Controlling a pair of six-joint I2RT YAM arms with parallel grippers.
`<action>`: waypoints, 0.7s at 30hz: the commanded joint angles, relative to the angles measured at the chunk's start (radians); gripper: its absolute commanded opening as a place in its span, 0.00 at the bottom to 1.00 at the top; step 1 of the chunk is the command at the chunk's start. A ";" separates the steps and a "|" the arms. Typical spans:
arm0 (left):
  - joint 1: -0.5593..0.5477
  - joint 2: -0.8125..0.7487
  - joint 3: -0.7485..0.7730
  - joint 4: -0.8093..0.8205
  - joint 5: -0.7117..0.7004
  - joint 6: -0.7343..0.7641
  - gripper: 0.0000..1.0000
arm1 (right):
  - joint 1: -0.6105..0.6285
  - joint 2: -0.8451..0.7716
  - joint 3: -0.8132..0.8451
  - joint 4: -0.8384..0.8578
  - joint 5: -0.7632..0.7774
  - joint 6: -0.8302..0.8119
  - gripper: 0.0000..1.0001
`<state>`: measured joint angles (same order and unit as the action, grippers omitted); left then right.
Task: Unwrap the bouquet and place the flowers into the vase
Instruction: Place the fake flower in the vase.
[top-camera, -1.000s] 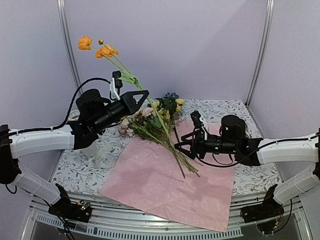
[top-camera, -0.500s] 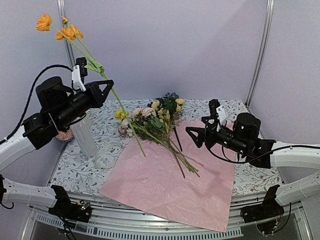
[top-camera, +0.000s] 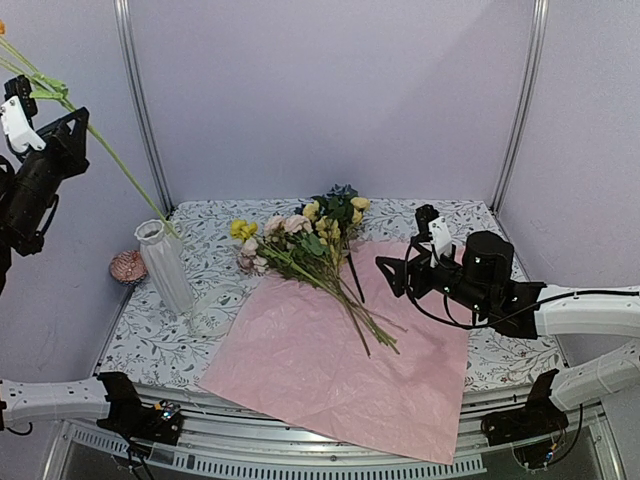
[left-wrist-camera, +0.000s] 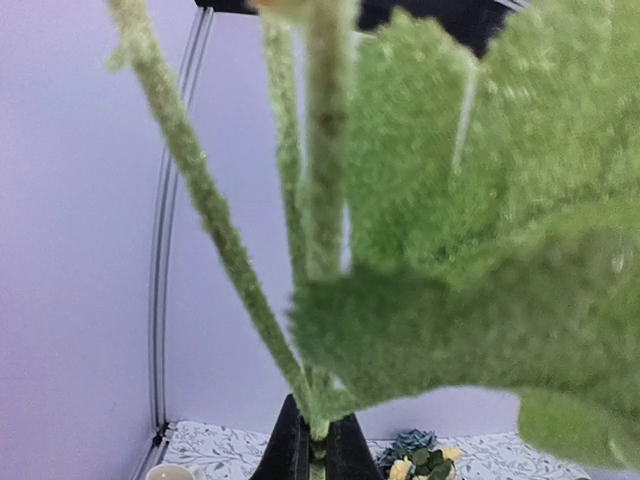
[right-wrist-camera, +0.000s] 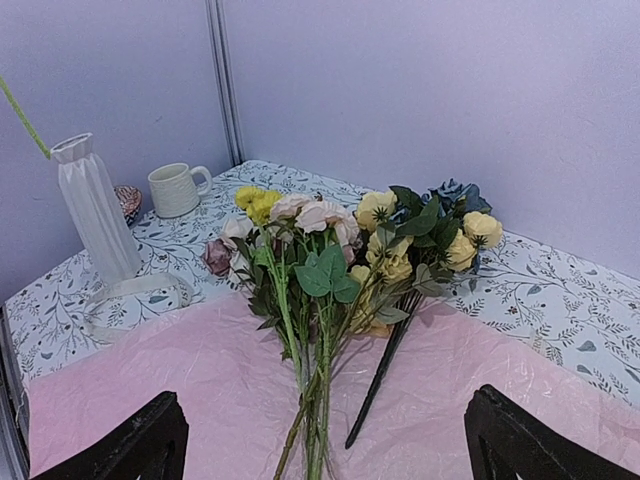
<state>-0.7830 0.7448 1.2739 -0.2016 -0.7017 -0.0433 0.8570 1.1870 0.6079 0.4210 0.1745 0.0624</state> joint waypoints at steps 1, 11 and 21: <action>0.012 0.016 0.031 0.131 -0.133 0.263 0.00 | 0.003 0.008 -0.007 0.033 0.011 -0.005 0.99; 0.013 0.052 0.025 0.307 -0.188 0.479 0.00 | 0.004 0.014 -0.001 0.035 0.006 -0.006 0.99; 0.017 0.089 -0.061 0.334 -0.191 0.431 0.00 | 0.003 -0.001 -0.002 0.034 0.003 -0.004 0.99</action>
<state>-0.7815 0.8066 1.2430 0.1146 -0.8848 0.4072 0.8570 1.1934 0.6079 0.4347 0.1741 0.0624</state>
